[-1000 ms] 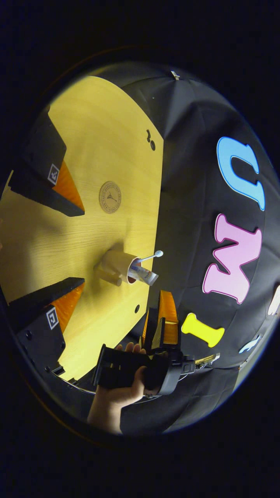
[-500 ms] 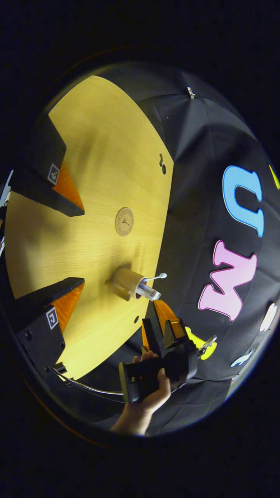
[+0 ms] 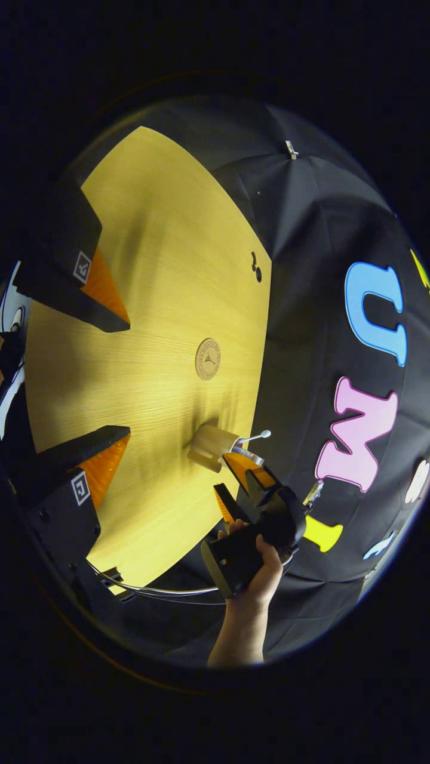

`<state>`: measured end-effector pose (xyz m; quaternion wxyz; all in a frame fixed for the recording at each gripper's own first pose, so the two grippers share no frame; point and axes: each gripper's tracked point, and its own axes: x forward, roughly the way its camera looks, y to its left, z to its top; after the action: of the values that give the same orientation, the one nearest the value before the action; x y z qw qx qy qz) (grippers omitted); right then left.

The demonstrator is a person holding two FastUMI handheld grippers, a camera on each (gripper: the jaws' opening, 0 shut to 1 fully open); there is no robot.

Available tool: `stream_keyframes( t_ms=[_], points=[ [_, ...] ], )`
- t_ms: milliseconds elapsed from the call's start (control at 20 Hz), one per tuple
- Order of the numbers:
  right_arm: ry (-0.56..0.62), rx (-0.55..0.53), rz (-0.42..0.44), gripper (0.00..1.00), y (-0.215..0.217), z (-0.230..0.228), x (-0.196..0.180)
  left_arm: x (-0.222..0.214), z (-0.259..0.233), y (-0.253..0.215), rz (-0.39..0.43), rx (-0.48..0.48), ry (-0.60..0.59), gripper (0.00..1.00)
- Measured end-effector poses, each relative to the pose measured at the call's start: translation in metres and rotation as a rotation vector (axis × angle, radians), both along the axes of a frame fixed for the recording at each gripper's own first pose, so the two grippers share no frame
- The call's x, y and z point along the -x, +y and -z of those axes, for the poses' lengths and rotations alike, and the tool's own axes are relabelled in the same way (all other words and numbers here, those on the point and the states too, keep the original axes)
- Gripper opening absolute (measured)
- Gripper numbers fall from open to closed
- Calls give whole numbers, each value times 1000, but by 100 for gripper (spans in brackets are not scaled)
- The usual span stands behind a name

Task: Put the toothbrush and toothpaste on the desktop into the cup, then pick up the cup and place it on the coaster on the desktop.

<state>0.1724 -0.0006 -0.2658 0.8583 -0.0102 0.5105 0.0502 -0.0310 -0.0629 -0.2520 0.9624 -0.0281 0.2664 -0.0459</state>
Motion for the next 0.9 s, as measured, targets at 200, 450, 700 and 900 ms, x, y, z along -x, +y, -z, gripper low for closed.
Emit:
stream_keyframes(
  t_ms=[200, 450, 700, 900],
  points=[
    [87, 26, 26, 98, 2, 29, 0, 3, -8, 12, -13, -21, 24, 97],
    [114, 64, 37, 98, -2, 48, -7, -1, -14, 26, -41, -29, 48, 98],
    [127, 41, 36, 73, 7, 52, -7, -1, -13, 23, -35, -25, 66, 98],
    [128, 65, 43, 45, 6, 52, -5, 1, -10, 12, 19, -53, 75, 98]
  ],
)
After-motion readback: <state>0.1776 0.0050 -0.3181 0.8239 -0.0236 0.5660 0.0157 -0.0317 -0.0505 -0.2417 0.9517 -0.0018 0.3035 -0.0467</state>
